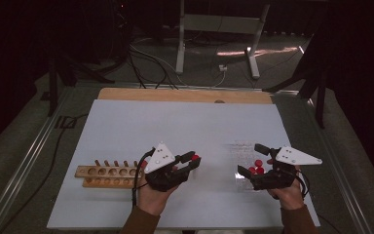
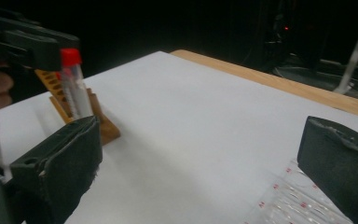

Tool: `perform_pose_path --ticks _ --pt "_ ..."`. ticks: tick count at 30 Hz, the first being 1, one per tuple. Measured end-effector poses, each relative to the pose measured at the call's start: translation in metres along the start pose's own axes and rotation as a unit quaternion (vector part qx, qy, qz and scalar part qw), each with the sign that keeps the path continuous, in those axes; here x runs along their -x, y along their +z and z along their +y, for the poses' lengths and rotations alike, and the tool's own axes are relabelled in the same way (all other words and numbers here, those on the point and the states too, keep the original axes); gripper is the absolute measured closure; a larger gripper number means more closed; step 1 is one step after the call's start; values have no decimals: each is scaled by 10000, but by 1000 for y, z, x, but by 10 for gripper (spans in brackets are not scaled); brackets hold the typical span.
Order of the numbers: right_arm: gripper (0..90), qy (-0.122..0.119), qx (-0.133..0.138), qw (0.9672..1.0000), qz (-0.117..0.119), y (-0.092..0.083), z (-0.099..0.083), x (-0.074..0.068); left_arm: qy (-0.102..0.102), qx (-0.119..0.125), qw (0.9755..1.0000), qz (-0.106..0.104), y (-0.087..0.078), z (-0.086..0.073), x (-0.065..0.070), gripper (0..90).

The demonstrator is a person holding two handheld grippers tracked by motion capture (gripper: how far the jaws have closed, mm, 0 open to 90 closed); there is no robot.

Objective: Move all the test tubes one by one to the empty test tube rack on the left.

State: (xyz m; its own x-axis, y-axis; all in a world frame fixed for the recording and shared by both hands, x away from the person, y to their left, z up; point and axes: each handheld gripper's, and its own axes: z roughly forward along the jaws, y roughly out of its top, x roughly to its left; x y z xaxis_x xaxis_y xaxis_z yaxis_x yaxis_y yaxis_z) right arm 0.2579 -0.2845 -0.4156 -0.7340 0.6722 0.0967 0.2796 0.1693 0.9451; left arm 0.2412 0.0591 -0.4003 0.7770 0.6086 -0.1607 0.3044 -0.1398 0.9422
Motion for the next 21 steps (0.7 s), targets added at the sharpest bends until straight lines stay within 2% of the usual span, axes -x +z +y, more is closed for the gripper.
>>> perform_pose_path --ticks 10,13,21 --pt "0 50 65 9999 -95 -4 0 3 -57 30 9998 211 -26 -6 -12 710" --pt "0 61 105 9999 -117 -5 1 4 -14 3 9996 283 -33 -8 -15 710" --pt "0 76 168 9997 -137 -9 1 6 -25 85 9995 319 -54 -8 -24 709"
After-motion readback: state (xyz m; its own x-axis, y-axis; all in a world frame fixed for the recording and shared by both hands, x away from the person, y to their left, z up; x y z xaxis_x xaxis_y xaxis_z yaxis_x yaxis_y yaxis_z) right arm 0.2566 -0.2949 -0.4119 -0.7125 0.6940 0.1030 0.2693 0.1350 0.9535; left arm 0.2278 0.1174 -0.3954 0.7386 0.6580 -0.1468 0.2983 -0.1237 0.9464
